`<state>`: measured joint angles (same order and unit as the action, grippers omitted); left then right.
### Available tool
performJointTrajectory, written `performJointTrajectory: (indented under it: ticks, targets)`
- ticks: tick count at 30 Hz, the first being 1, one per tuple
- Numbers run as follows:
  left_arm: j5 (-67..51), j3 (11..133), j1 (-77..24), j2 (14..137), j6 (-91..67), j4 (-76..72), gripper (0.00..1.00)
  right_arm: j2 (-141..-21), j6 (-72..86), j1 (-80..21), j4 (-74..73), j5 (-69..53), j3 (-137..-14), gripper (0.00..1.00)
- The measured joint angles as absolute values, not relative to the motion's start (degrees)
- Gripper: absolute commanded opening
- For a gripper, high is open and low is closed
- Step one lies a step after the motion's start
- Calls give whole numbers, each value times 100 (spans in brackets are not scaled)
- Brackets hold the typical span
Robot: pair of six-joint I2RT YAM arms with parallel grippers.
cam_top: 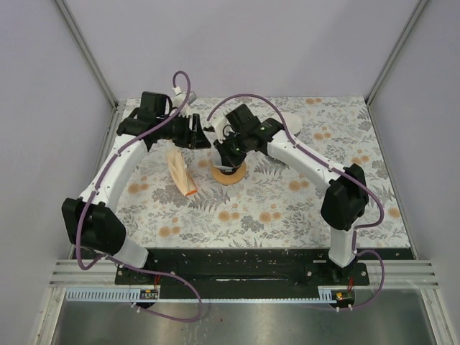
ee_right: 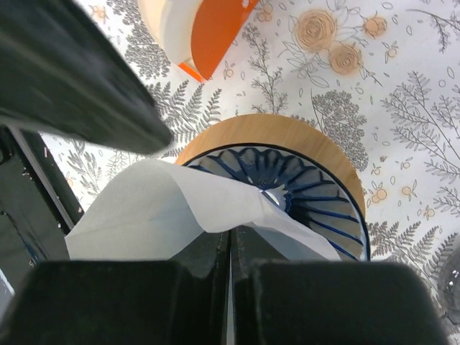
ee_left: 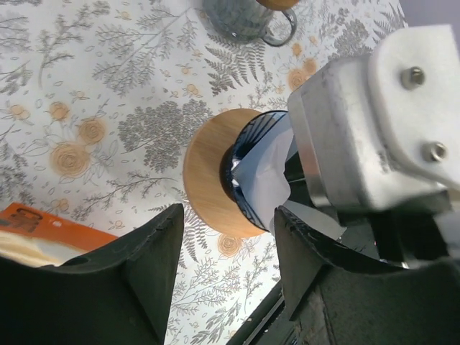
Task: Place the coffee filter in the dripper
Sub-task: Place the coffee filter in the coffee dripper.
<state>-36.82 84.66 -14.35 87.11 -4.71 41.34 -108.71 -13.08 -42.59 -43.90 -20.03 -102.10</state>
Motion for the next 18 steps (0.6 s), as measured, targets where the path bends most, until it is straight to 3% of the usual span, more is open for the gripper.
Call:
performJointTrajectory:
  ticks: [8,18]
  targets:
    - [-3656,8414,-799,8147,-825,3931,57,-11408,-1330,-4375,-4864,-1559,-10803,0]
    - [-3583,7544,-788,7664,-1179,3627,57,-11893,-1234,-4512,-5343,-1286,-11340,0]
